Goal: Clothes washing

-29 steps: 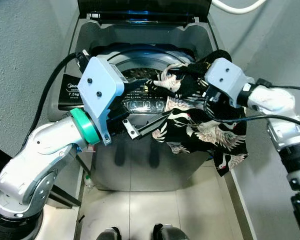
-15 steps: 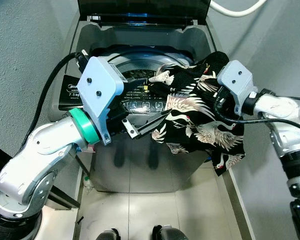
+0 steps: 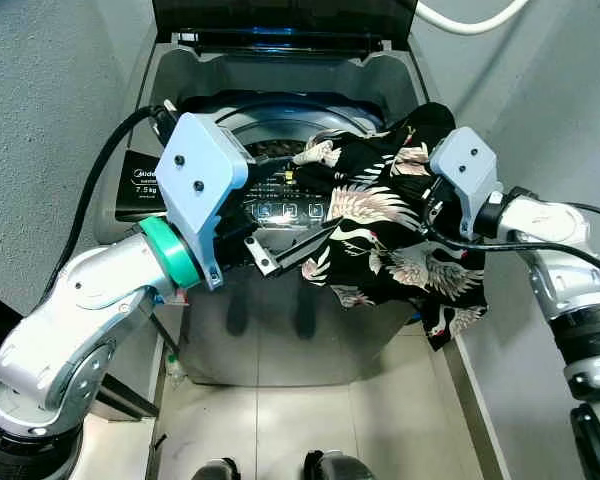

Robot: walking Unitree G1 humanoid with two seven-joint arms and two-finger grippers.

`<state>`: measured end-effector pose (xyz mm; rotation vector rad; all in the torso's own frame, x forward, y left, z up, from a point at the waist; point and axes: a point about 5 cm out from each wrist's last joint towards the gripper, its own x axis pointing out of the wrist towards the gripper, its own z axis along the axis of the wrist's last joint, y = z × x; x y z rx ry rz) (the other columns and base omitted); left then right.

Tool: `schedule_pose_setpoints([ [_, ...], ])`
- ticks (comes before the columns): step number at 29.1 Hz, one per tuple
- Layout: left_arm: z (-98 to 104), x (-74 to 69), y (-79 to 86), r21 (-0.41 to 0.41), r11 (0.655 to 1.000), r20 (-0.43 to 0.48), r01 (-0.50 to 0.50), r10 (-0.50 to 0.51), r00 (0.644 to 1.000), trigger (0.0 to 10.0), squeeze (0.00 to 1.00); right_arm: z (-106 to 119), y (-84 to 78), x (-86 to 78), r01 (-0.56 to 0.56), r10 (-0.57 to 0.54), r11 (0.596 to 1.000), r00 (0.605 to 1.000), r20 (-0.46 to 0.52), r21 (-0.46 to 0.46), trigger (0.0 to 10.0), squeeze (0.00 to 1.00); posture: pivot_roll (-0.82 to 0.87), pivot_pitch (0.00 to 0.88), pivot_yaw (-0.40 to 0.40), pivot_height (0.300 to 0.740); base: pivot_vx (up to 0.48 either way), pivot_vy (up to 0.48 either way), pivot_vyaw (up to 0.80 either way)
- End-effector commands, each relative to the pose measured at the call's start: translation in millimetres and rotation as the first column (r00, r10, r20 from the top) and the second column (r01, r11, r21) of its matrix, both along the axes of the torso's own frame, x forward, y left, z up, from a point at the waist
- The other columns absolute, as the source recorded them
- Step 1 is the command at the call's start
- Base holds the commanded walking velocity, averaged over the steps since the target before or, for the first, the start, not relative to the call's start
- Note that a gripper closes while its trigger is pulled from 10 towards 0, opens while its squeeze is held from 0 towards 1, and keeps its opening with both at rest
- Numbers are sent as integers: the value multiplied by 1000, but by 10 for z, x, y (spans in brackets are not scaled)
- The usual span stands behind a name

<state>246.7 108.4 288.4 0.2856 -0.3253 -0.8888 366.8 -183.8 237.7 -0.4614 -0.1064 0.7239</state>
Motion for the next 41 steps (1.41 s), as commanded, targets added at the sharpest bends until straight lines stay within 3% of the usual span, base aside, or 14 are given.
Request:
schedule_pose_setpoints([
  [1, -22, -22, -14, 10, 1000, -2, 4, -4, 1000, 10000, 0, 107, 144, -1, -48, 48, 994, 999, 6, 102, 0, 0, 24, 123, 14, 740, 0, 0, 0],
  [4, -21, -20, -17, 10, 1000, -2, 4, -4, 1000, 10000, 0, 189, 199, -2, -68, 65, 988, 997, 30, 137, 0, 0, 24, 123, 14, 740, 0, 0, 0],
  [5, -20, -16, -33, 6, 1000, -3, 10, -10, 1000, 10000, 0, 452, 467, 28, -143, 121, 969, 986, 114, 203, 0, 0, 21, 118, 19, 740, 0, 0, 0],
  [13, -21, -14, -61, 0, 1000, -1, 15, -15, 1000, 10000, 0, 868, 978, 95, -241, 181, 932, 957, 228, 272, 0, 0, 28, 113, 8, 740, 0, 0, 0],
  [14, -22, -22, -77, -6, 1000, 1, 14, -14, 1000, 10000, 0, 1065, 1225, 118, -255, 171, 921, 944, 282, 296, 7961, 0, 36, 111, 2, 740, 0, 0, 0],
  [15, -21, -27, -82, -8, 1000, 1, 13, -13, 1000, 10000, 0, 1115, 1298, 122, -254, 164, 920, 941, 295, 299, 10000, 0, 39, 110, -1, 740, 0, 0, 0],
  [17, -20, -30, -87, -10, 1000, 2, 12, -12, 1000, 10000, 0, 1141, 1338, 120, -252, 160, 919, 941, 299, 301, 10000, 0, 42, 110, -3, 740, 0, 0, 0],
  [20, -17, -38, -81, -11, 1000, 3, 7, -7, 1000, 10000, 0, 1081, 1266, 135, -211, 134, 951, 940, 314, 226, 10000, 0, 44, 113, -3, 740, 0, 0, 0],
  [26, -42, -40, -63, -2, 1000, -7, 8, -8, 1000, 10000, 0, 824, 789, 102, -159, 115, 976, 958, 262, 151, 10000, 0, 22, 121, 7, 740, 0, 0, 0],
  [29, -64, -63, -34, 16, 1000, -19, 24, -23, 1000, 10000, 0, 653, 318, -53, -125, 99, 987, 968, 229, 102, 10000, 0, 16, 122, 20, 740, 0, 0, 0],
  [30, -60, -76, 9, 29, 999, -23, 22, -22, 999, 10000, 0, 578, 156, -141, -101, 79, 990, 975, 208, 95, 10000, 220, 15, 122, 30, 740, 0, 0, 0],
  [32, -56, -85, 38, 38, 999, -26, 21, -20, 999, 10000, 0, 529, 50, -211, -85, 66, 993, 979, 194, 88, 10000, 220, 15, 122, 30, 740, 0, 0, 0],
  [33, -50, -96, 77, 54, 998, -30, 20, -19, 999, 10000, 0, 460, -43, -299, -73, 59, 995, 983, 175, 75, 10000, 914, 17, 122, 42, 740, 0, 0, 0],
  [41, -149, -173, 257, 156, 985, -118, 70, -51, 992, 10000, 0, 159, -84, -544, -135, 133, 990, 990, 49, 36, 10000, 1000, 26, 115, 62, 740, 0, 0, 0],
])
